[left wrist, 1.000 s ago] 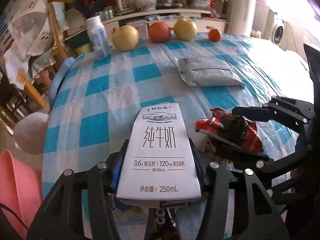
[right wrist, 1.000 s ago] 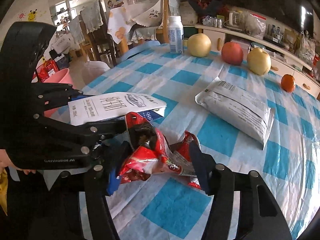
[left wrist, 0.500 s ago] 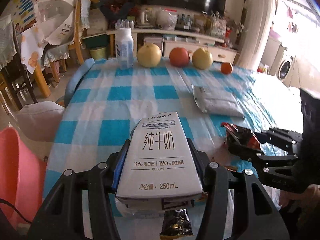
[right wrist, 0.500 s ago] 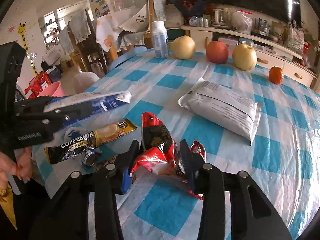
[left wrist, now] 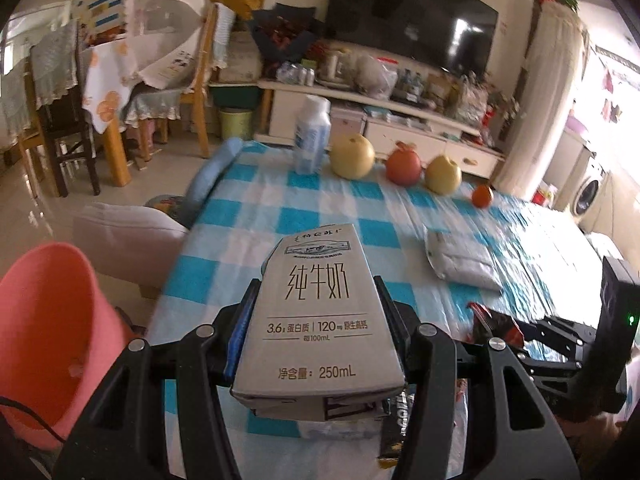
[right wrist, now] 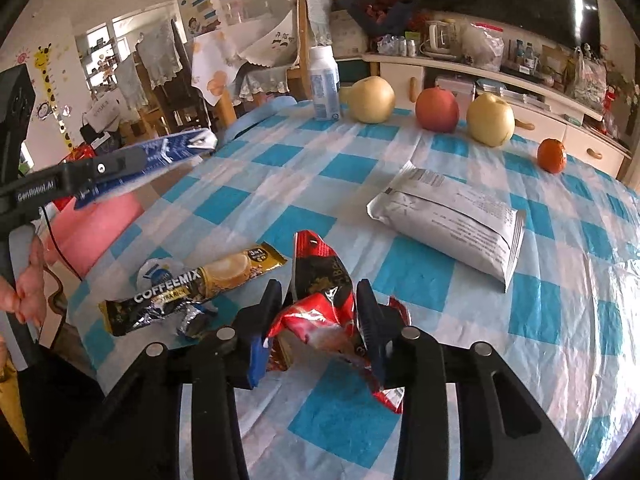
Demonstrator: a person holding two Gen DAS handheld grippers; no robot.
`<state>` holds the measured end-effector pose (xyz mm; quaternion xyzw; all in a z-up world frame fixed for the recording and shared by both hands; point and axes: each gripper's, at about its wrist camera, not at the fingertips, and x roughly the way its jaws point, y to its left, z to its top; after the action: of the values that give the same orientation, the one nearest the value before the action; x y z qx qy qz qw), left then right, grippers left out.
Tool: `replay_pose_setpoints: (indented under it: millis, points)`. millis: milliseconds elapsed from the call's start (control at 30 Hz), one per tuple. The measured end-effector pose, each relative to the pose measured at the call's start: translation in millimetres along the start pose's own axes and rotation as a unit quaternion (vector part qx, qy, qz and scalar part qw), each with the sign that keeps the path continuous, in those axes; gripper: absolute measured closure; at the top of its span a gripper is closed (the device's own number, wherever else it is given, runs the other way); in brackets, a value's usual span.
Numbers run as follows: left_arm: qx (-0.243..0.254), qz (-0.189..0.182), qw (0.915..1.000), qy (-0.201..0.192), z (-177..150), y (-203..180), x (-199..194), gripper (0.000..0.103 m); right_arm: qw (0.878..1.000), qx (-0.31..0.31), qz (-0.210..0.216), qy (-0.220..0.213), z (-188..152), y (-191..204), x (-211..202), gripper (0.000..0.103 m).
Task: Collect trash
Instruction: 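Carry the milk carton and red bag toward the pink bucket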
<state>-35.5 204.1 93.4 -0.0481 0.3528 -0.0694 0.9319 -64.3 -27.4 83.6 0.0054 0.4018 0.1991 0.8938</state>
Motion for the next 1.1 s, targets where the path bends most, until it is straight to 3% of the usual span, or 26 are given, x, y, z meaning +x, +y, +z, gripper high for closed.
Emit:
replay_pose_setpoints:
  millis: [467, 833, 1100]
  points:
    - [-0.034, 0.084, 0.9949, -0.045, 15.4, 54.1, -38.8, 0.048, 1.0, -0.012, -0.003, -0.01, 17.2, 33.4, -8.6, 0.065]
    - [-0.06, 0.154, 0.9843, -0.063, 18.6, 95.4, -59.6, 0.048, 0.999, -0.016, 0.046, -0.024, 42.2, 77.3, -11.1, 0.064]
    - [-0.084, 0.182, 0.9773, -0.069, 18.9, 124.1, -70.0, 0.048, 0.993, -0.039, 0.101, -0.037, 71.1, 136.8, -10.5, 0.065]
